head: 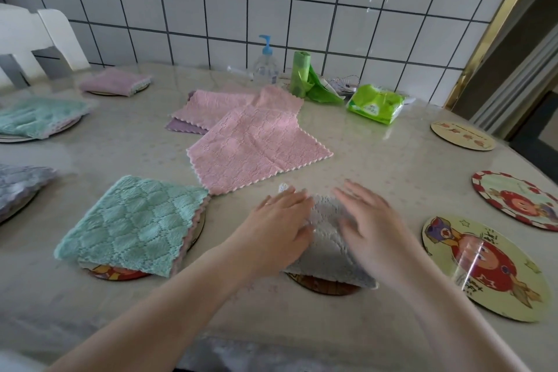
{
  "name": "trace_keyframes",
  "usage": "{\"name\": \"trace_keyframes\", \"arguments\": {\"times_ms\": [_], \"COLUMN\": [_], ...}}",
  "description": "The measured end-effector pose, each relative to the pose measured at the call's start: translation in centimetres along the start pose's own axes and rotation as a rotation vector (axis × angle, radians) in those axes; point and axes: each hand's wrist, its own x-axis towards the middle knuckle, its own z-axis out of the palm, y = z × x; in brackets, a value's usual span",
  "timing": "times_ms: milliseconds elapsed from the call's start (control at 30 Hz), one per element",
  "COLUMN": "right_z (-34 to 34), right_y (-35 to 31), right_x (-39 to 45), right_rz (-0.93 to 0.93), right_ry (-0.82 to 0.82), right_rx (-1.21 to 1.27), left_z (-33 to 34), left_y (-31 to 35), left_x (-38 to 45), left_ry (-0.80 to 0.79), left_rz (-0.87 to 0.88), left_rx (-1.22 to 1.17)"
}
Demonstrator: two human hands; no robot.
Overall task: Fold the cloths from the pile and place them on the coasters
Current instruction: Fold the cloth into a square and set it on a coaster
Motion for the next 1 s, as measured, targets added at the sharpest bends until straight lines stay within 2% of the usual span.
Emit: {"name": "trace_keyframes", "arguments": {"times_ms": [133, 433, 500, 567, 667, 833, 1000], "right_z": [3.1, 2.6, 2.2, 1.6, 1.1, 1.8, 2.3], "right_y": [-0.7, 1.9, 2.3, 2.7, 3.1, 3.0, 2.8], "right_x": [0.4, -1.9, -2.9, -4.0, -5.0, -4.6, -4.1], "right_rz": [0.017, 0.118, 0.141, 0.133, 0.115, 0.150, 0.164], "right_ry": [-0.195, -0.236, -0.199, -0.077, 0.047, 0.063, 0.117], "right_rx": [-0.079, -0.121, -0.119, -0.096, 0.038, 0.214, 0.331], "left_z": [1.4, 1.2, 1.1, 0.9, 0.5, 0.1, 0.4], "left_y": [0.3, -2.5, -2.9, -3.3, -3.5, -3.0, -2.8], "left_x": [-0.1, -1.5, -2.1, -3.0, -3.8, -3.5, -3.5], "left_ry": [-0.121, -0.171, -0.144, -0.066, -0.017, 0.045, 0.132], "left_rz": [-0.020, -0.151, -0.165, -0.148, -0.115, -0.124, -0.083], "left_rx": [0.105, 0.127, 0.135, 0.102, -0.078, -0.188, -0.162]}}
